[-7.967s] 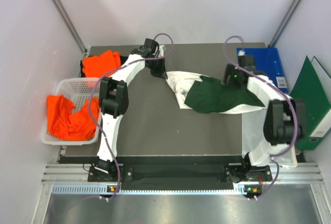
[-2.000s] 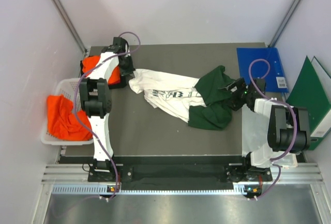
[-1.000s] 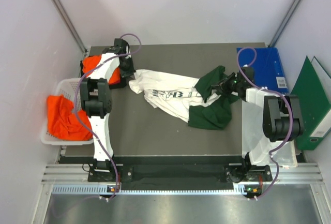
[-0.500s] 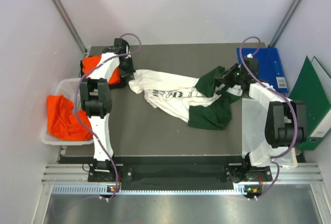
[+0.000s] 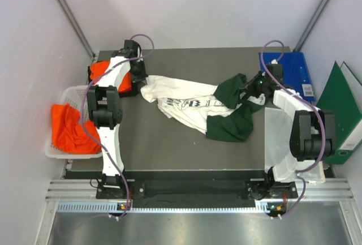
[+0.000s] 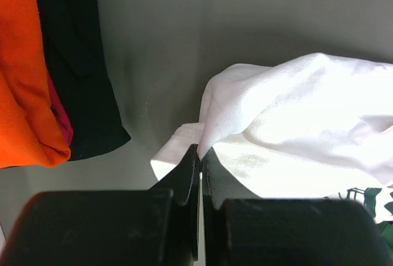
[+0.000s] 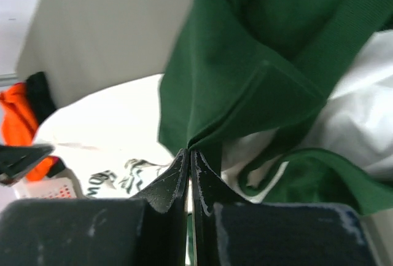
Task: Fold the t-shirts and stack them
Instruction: Flatten out the tshirt
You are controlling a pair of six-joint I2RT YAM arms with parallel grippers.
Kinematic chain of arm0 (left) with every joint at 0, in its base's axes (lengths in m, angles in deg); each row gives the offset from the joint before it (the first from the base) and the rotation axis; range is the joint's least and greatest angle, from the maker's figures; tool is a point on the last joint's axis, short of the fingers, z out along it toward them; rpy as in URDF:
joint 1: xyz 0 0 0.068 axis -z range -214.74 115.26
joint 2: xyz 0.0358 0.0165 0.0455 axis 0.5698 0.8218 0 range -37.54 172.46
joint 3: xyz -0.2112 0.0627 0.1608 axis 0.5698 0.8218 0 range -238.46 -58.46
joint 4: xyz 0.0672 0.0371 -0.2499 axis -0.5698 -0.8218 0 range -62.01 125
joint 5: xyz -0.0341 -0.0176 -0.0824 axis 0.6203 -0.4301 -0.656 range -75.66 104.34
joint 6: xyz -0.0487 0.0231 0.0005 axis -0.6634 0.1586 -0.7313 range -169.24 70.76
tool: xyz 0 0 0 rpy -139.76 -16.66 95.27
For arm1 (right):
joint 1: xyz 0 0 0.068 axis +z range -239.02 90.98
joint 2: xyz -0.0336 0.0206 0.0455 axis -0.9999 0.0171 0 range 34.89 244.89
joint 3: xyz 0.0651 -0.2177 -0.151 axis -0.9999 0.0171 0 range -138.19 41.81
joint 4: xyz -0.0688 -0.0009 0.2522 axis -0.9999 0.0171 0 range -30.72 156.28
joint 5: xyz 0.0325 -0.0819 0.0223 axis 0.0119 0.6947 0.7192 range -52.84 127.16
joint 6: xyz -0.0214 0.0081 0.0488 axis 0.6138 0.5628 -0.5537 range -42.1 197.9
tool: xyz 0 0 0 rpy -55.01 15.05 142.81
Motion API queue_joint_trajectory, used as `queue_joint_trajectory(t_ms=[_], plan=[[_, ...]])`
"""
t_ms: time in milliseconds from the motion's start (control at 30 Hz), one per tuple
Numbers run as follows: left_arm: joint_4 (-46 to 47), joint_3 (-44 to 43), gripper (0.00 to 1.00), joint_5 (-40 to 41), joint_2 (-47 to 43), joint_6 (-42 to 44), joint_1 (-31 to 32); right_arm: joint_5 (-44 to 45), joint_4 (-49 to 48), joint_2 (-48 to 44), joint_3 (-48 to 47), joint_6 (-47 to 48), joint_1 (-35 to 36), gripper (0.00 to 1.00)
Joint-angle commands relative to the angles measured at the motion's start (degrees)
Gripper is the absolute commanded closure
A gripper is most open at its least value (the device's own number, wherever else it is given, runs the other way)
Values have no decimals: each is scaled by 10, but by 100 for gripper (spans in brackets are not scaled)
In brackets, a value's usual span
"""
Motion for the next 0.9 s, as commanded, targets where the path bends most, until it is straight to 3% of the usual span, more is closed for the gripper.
queue_joint_trajectory(t_ms=[0,267,467,700,867], plan=[[-6,-22,100,-3,-7,10,2,7,11,31,7,8,-6,97],[-6,-20,100,0,-8,12,2,9,47,55,-9,10,-7,71],[-6,-20,100,-1,-7,12,2,17,58,53,-4,16,-8,60],[-6,-20,100,-1,-4,14,2,21,27,80,-3,20,-3,63],[-8,-20,100,2,-5,15,2,21,18,83,-22,35,5,94]])
